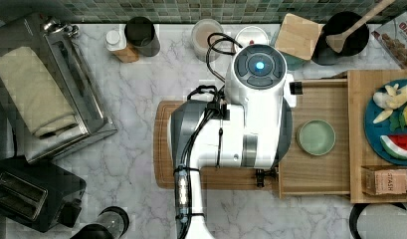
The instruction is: Close the drawer.
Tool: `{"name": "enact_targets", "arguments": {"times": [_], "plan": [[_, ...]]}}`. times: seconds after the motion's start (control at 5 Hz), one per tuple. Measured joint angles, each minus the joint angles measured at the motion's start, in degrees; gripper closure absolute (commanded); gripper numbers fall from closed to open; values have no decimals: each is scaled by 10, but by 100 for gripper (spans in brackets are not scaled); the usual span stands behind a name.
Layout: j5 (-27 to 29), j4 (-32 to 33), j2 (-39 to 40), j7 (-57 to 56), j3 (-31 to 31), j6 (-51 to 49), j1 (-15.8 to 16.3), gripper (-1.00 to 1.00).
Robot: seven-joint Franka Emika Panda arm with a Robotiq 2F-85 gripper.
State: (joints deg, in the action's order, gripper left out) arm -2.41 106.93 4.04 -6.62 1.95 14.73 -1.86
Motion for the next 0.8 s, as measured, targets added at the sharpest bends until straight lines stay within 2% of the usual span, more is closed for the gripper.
{"name": "enact_targets", "arguments": {"times": [0.4,0.6,0.8], "plan": [[-7,7,2,-1,1,4,0,100],[-24,30,-6,-75,-1,47,-2,100],[-25,86,-32,-223,-3,120,-2,100]]}}
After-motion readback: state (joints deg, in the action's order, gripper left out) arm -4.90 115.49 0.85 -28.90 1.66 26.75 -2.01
